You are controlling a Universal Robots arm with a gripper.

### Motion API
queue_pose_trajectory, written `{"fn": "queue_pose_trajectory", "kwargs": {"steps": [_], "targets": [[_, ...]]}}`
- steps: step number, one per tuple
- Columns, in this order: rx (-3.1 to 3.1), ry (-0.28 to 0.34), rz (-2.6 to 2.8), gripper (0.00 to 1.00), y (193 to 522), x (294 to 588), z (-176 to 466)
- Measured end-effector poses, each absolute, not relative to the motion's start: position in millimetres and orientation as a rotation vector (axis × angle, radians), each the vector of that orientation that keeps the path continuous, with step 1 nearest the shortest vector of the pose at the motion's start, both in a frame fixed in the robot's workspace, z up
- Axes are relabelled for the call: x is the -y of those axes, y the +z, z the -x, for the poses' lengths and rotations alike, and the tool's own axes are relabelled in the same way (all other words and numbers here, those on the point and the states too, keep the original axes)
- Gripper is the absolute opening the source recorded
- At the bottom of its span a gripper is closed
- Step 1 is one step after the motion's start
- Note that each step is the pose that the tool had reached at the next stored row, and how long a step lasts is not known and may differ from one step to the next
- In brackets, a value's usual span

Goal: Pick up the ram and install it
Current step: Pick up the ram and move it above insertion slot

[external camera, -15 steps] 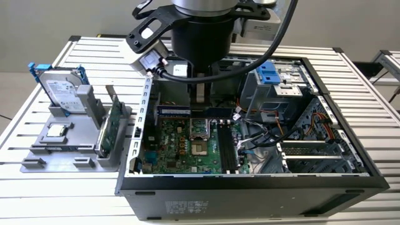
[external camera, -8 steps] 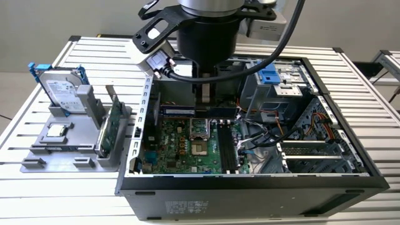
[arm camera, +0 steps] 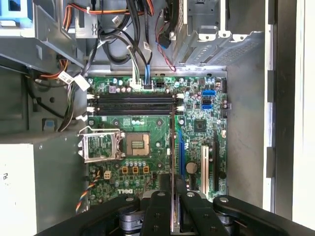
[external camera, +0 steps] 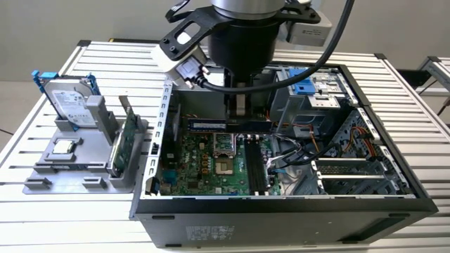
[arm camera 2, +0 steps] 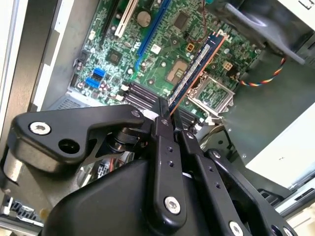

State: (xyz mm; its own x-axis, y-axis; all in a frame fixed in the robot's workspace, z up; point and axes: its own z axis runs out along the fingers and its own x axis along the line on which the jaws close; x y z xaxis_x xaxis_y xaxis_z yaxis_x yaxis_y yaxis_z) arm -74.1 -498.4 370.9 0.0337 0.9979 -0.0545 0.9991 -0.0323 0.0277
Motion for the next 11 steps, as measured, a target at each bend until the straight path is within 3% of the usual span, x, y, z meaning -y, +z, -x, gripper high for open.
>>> {"fn": "queue_pose_trajectory", "kwargs": {"steps": [11], "targets": [[-2.144, -0.032, -2.217, 0.0, 370.9, 498.4, 48.7]]}}
